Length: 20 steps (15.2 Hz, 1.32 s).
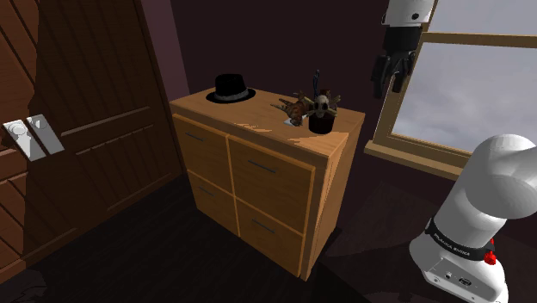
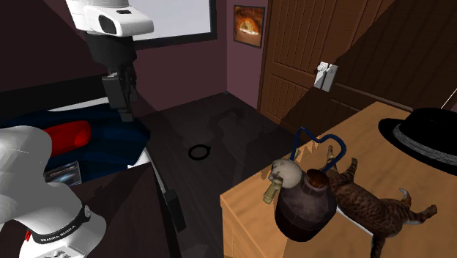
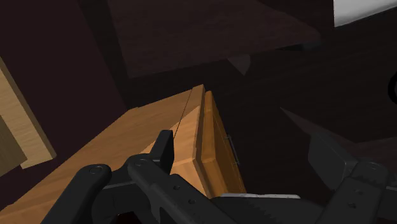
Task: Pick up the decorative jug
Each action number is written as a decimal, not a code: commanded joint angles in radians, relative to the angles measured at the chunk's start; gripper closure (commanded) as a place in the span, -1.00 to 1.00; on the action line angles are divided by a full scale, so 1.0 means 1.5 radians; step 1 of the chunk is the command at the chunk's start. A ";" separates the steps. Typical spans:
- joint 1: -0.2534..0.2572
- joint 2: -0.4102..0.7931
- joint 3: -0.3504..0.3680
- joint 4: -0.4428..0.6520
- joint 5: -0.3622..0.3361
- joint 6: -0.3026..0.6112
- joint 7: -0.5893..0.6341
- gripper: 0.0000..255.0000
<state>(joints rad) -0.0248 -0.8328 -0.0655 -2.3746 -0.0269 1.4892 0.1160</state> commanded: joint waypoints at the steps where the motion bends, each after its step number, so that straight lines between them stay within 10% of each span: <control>1: 0.000 0.000 0.000 0.000 0.000 0.000 0.000 -1.00; 20: -0.012 0.461 -0.170 0.276 -0.076 0.143 -0.276 -1.00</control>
<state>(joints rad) -0.0371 -0.1763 -0.3078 -1.9874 -0.1407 1.6984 -0.2701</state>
